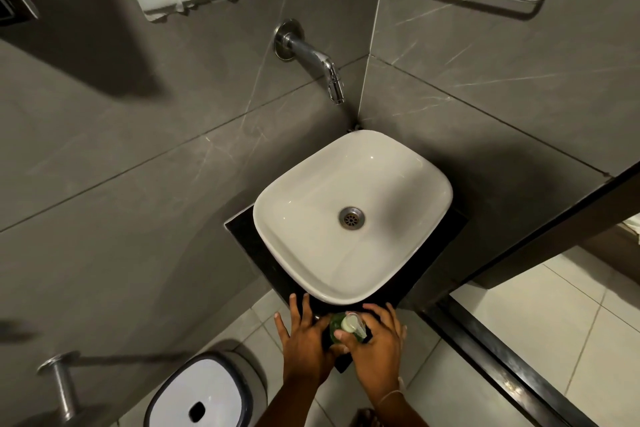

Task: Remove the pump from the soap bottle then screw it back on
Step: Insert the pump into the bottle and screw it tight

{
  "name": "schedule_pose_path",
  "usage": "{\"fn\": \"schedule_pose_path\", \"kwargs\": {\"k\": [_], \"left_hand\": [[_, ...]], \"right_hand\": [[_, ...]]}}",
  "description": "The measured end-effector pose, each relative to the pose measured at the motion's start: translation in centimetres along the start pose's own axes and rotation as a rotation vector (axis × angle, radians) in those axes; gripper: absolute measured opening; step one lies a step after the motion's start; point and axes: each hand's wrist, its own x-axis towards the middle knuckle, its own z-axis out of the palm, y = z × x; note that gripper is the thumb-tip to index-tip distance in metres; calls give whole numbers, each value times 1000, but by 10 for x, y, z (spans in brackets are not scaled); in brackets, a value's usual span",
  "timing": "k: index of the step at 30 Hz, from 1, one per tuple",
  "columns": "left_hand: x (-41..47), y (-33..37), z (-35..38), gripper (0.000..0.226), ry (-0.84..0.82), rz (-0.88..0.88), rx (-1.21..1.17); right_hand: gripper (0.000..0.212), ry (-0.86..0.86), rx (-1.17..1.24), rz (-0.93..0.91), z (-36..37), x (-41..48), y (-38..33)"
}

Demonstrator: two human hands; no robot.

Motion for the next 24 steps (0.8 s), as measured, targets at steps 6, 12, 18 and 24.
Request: {"fn": "schedule_pose_path", "kwargs": {"k": [6,12,18,24], "left_hand": [[-1,-1,1,54,5,-20,-21],[0,1,0,59,1,-16,-4],[-2,0,-1,60,6,-8,3],[-1,1,-5,65,-10,-5,-14]], "right_hand": [[44,21,20,37,1,-5,-7],[37,51,5,4,-2,-2,-7],[54,71,-22,84,4,-6,-11],[43,19,69,78,-16,-16,-14]]}}
